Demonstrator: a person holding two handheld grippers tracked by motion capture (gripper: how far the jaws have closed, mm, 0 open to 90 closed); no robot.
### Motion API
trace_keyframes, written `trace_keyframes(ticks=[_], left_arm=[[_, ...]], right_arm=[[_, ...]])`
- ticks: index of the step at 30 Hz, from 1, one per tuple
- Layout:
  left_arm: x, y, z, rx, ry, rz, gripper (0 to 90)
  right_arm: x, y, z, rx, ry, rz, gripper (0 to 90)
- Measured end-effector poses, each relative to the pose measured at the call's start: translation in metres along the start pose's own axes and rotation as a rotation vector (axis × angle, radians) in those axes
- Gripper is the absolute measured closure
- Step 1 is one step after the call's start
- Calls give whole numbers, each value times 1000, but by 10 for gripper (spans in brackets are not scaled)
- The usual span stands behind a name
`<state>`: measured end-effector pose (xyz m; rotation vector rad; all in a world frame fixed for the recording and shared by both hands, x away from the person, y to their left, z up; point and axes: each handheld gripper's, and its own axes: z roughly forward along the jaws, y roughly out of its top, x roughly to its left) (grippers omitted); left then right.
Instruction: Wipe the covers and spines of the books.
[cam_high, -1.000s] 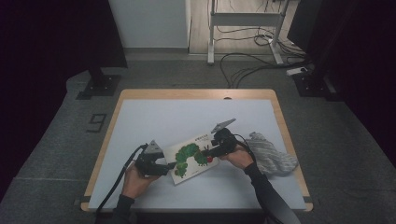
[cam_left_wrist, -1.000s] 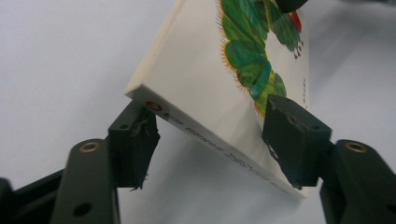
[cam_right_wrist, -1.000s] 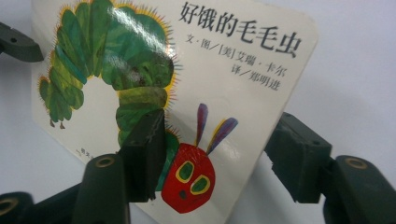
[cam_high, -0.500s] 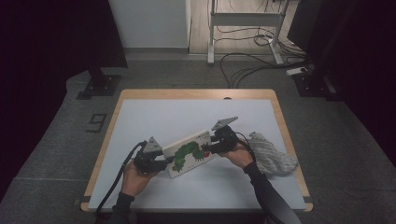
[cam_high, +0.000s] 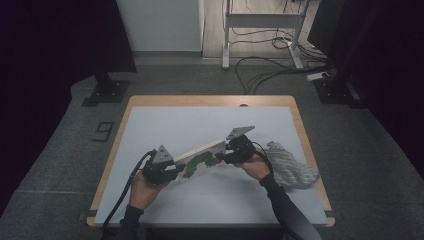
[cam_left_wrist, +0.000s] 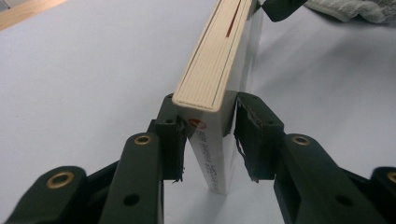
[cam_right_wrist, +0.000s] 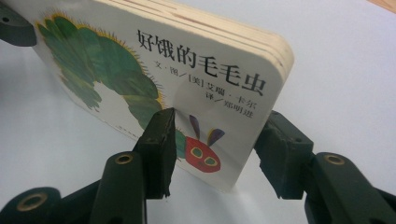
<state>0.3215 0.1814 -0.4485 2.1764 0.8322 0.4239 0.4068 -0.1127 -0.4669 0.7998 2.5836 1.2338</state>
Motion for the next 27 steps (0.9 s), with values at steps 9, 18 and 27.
trace_keyframes(ticks=[9, 18, 27], left_arm=[[1, -9, -5, -16, 3, -2, 635], [-1, -10, -6, -15, -3, 20, 680], [-2, -11, -7, -20, -16, 31, 685]], right_arm=[[0, -3, -2, -12, 1, -3, 505], [1, -5, -3, -13, -4, -13, 499], [3, -5, -8, -14, -7, -12, 449]])
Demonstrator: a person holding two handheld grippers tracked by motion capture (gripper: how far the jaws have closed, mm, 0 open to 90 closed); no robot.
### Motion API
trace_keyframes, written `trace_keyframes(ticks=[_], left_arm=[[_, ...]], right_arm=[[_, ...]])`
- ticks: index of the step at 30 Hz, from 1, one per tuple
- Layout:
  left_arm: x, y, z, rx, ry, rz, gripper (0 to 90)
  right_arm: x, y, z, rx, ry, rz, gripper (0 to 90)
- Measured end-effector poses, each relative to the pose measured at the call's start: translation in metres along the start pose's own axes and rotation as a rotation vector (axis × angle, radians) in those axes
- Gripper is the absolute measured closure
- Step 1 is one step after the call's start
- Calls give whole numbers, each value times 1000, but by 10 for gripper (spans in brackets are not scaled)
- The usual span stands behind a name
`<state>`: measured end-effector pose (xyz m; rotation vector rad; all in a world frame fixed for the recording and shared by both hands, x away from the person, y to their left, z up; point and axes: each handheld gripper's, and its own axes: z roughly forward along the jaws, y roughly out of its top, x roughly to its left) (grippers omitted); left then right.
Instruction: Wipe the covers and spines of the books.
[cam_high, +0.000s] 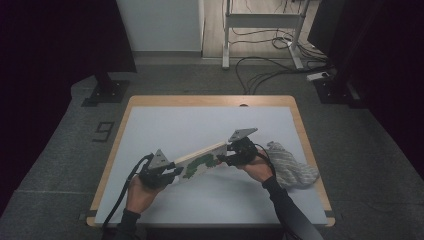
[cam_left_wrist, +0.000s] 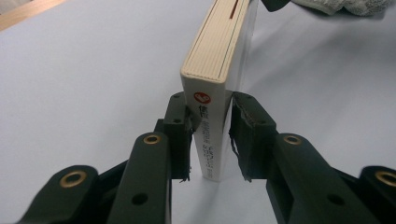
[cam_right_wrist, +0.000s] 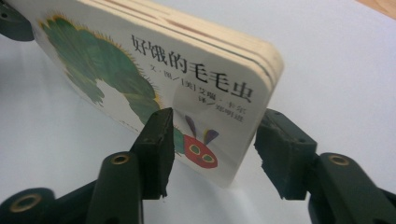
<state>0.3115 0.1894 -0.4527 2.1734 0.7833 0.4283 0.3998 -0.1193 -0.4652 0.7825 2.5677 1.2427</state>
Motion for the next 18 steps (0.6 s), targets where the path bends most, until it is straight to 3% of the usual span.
trace_keyframes(ticks=[11, 18], left_arm=[[0, -1, 0, -3, -6, 3, 685], [1, 0, 0, -2, -19, -8, 687]], right_arm=[[-4, -4, -24, -9, -67, -6, 285], [-11, -13, -43, -2, -138, 1, 173]])
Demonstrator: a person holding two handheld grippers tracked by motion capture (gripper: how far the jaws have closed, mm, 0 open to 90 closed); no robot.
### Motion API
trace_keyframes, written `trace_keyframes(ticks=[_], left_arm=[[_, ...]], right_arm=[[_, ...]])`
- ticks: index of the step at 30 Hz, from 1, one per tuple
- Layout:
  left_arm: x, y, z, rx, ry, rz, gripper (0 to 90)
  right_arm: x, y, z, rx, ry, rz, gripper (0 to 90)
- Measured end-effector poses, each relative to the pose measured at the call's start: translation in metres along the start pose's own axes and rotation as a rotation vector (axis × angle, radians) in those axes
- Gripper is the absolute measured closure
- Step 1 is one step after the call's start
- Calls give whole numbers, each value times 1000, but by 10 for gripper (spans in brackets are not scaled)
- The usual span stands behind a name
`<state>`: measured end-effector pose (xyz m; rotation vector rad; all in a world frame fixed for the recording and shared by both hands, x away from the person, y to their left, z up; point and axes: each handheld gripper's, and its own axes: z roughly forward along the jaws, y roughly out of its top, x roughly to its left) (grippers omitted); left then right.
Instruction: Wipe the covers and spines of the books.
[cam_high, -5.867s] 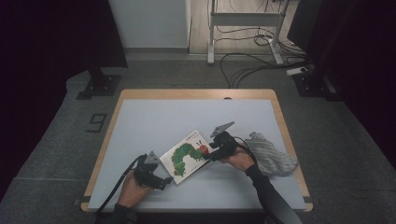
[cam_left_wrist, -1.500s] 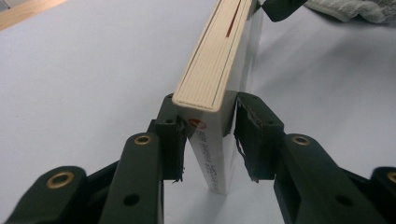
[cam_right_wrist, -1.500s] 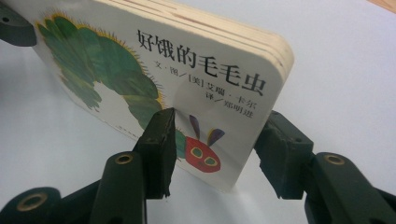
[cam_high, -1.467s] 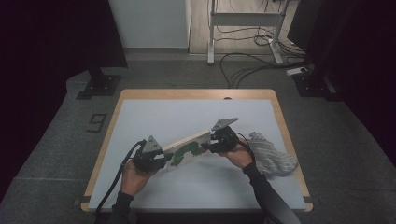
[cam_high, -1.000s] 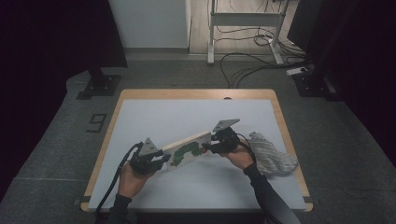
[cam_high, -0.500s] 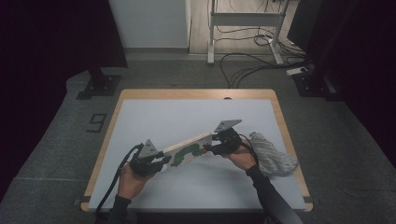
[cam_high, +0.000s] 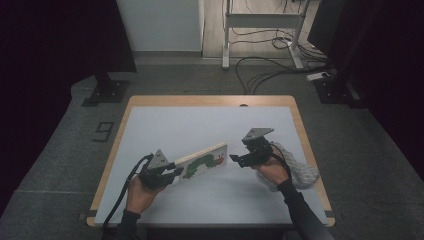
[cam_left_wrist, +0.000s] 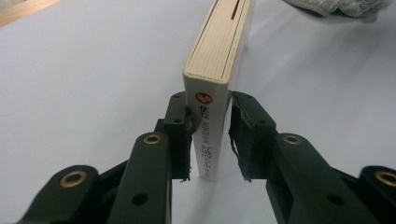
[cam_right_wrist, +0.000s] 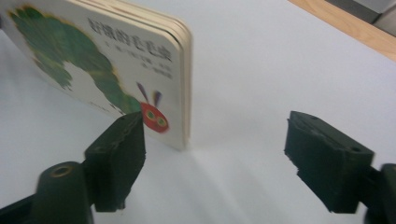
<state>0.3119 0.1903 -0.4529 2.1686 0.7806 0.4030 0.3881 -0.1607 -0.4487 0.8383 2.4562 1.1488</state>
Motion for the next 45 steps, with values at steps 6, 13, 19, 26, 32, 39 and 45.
trace_keyframes(ticks=[6, 13, 19, 26, 32, 39, 45], left_arm=[[1, 0, 0, 2, -10, -6, 689], [2, 0, 0, 1, -17, -9, 690], [3, 0, 0, 1, -28, -16, 691], [5, 1, 0, 2, -36, -27, 692], [5, 1, 0, 2, -35, -31, 691], [5, 1, 0, 2, -38, -29, 691], [5, 1, 0, 3, -39, -30, 692]], right_arm=[[-10, -10, -17, 7, -40, 38, 121], [-25, -25, -38, 42, -101, 75, 77], [-34, -38, -54, 83, -165, 92, 39], [-48, -65, -64, 150, -233, 143, 12], [-55, -91, -64, 189, -245, 196, 11], [-57, -116, -53, 229, -240, 221, 197], [-61, -127, -54, 180, -140, 294, 533]])
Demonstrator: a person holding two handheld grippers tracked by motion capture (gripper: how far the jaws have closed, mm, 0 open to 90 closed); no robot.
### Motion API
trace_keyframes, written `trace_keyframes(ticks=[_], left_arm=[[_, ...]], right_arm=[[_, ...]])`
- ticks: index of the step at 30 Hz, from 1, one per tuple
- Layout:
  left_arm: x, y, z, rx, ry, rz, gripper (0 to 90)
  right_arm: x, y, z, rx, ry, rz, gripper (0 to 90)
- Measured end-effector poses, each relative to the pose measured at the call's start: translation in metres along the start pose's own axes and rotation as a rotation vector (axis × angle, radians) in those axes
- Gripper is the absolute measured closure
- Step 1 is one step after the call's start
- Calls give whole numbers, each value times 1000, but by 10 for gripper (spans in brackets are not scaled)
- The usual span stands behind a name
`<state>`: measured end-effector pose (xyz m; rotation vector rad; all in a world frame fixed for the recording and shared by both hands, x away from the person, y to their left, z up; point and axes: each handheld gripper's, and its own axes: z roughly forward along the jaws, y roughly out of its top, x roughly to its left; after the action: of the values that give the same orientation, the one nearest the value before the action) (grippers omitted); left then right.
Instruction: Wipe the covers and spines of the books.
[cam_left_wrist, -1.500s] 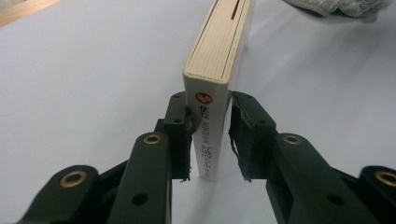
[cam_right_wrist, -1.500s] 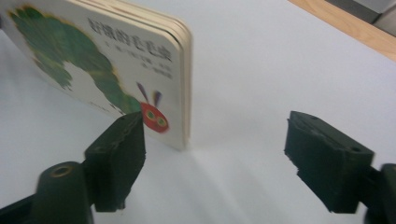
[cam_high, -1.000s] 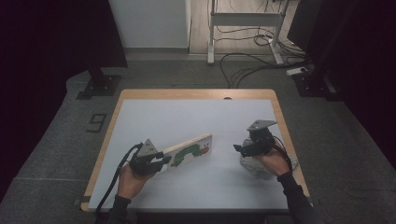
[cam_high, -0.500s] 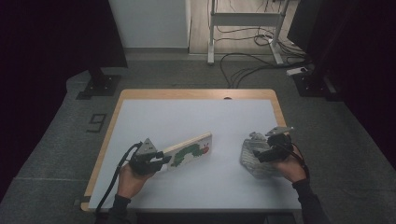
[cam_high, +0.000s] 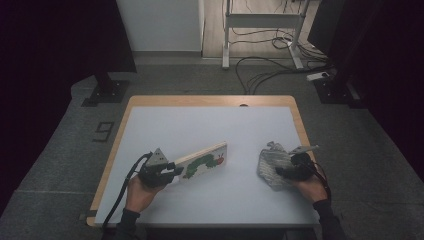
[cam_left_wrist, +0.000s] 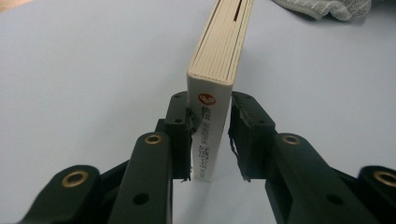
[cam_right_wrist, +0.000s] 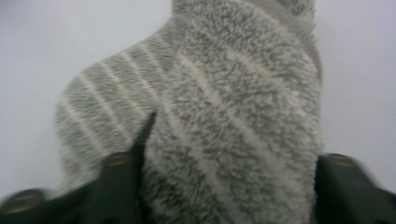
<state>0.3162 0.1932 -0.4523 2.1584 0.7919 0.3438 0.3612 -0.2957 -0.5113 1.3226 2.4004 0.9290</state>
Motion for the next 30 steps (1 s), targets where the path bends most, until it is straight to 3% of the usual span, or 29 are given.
trace_keyframes(ticks=[4, 14, 22, 30], left_arm=[[0, 0, 0, -3, -1, -1, 692], [1, 0, 0, -6, -3, -5, 692], [2, -1, 1, -7, -7, -7, 691], [3, 0, 1, -8, -14, -13, 691]], right_arm=[[3, -2, -2, -19, 6, -11, 627], [8, 7, -24, -70, 24, -27, 631], [24, 15, -37, -96, 75, -75, 630], [47, 29, -35, -105, 140, -134, 630]])
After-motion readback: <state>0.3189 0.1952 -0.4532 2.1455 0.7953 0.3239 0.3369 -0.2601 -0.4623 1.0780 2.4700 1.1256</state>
